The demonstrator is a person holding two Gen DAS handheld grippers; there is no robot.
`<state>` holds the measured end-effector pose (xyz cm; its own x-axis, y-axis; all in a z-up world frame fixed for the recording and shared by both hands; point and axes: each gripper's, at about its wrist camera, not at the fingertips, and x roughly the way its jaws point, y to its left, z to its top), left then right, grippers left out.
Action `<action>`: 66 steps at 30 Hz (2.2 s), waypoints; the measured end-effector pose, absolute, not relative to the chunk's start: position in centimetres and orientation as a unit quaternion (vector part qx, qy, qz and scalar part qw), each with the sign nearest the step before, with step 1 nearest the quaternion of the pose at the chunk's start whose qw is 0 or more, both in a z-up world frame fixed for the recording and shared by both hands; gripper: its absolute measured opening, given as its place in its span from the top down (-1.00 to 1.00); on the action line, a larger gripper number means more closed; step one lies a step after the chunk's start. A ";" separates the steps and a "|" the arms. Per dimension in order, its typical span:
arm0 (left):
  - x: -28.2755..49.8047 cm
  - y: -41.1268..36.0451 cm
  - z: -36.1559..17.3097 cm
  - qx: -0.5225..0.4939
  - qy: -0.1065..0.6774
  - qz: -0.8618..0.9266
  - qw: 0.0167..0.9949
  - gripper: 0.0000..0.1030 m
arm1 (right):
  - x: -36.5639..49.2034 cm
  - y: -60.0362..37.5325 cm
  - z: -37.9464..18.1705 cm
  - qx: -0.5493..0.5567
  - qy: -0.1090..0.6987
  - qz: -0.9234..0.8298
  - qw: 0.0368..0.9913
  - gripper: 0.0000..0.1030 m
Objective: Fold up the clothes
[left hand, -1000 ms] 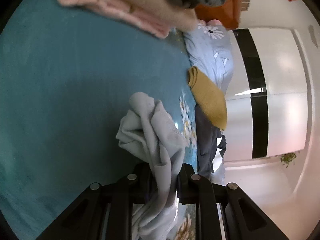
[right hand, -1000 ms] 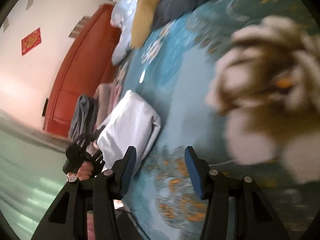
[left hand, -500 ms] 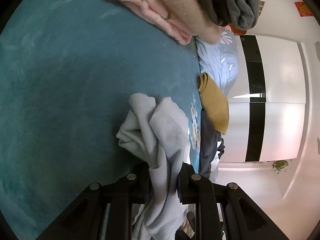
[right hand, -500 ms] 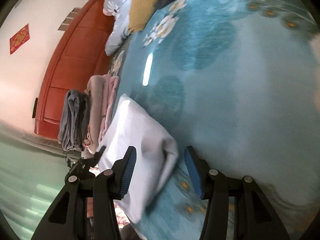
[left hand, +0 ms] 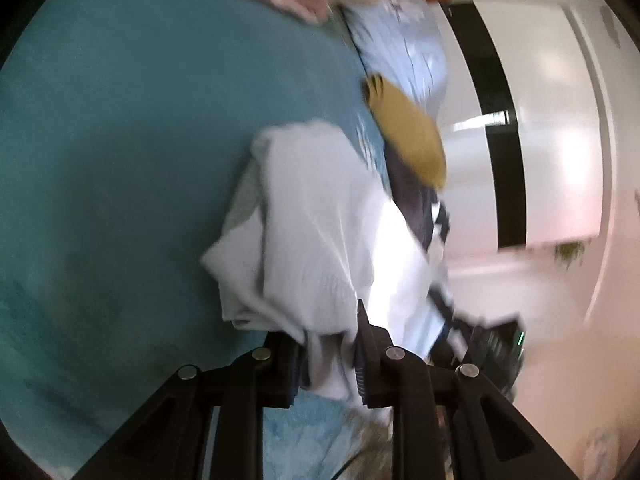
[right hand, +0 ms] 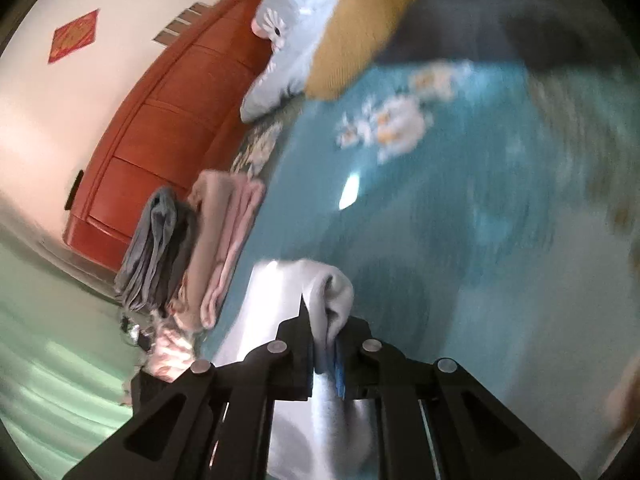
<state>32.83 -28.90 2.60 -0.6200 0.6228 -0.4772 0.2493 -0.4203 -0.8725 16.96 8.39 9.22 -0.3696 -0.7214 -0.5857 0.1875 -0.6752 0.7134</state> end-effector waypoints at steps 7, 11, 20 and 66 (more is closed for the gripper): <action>33.8 -30.8 4.1 -0.401 -0.506 0.757 0.102 0.26 | 14.5 10.2 7.2 0.503 -0.276 -0.782 0.245 0.85; 34.2 -33.1 4.7 -0.385 -0.506 0.769 0.062 0.11 | 13.9 11.6 5.6 0.512 -0.295 -0.773 0.229 0.85; 28.5 -34.1 2.1 -0.429 -0.514 0.739 0.077 -0.17 | 13.3 11.7 5.6 0.510 -0.299 -0.776 0.220 0.84; 26.4 -31.2 5.2 -0.403 -0.422 0.777 0.237 0.61 | 18.8 6.2 9.9 0.509 -0.267 -0.787 0.224 0.79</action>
<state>26.38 -31.17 5.17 -0.5632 0.7081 -0.4259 -0.0277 -0.5313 -0.8467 18.83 6.20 9.85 -0.3804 -0.6251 -0.6816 0.0800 -0.7565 0.6491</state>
